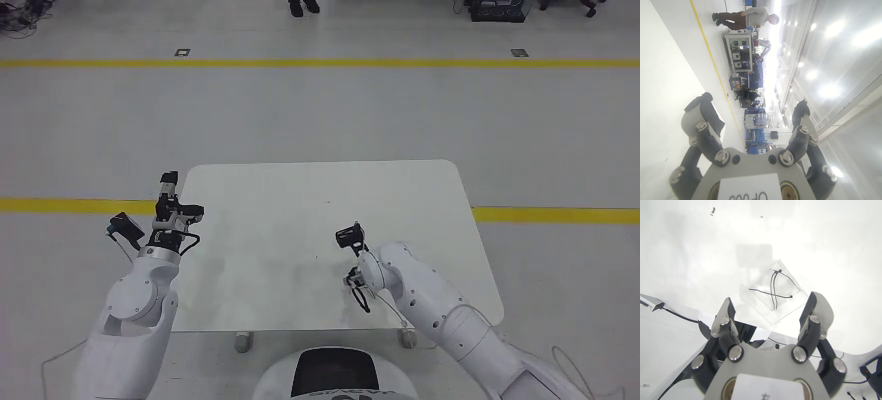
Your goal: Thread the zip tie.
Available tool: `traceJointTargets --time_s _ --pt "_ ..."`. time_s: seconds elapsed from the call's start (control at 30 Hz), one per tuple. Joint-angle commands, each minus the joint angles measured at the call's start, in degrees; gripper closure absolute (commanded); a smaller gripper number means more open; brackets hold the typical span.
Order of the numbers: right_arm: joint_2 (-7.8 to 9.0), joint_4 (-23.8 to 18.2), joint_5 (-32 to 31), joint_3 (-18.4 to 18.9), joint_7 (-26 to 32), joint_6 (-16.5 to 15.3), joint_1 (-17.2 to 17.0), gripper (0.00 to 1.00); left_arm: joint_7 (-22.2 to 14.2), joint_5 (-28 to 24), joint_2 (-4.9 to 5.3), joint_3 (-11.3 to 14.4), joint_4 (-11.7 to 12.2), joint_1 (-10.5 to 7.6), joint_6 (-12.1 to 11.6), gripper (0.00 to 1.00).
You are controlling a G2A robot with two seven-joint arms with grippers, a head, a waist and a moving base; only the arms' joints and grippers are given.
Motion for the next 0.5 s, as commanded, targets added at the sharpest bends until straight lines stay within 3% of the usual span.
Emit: traceJointTargets --time_s 0.0,0.47 --pt "-0.02 -0.1 -0.2 0.2 0.2 0.1 0.0 0.64 0.0 0.0 0.00 0.0 0.0 0.00 0.0 0.00" --pt "-1.16 4.6 0.3 -0.7 -1.7 -1.3 0.5 0.76 0.0 0.0 0.00 0.0 0.0 0.00 0.0 0.00"
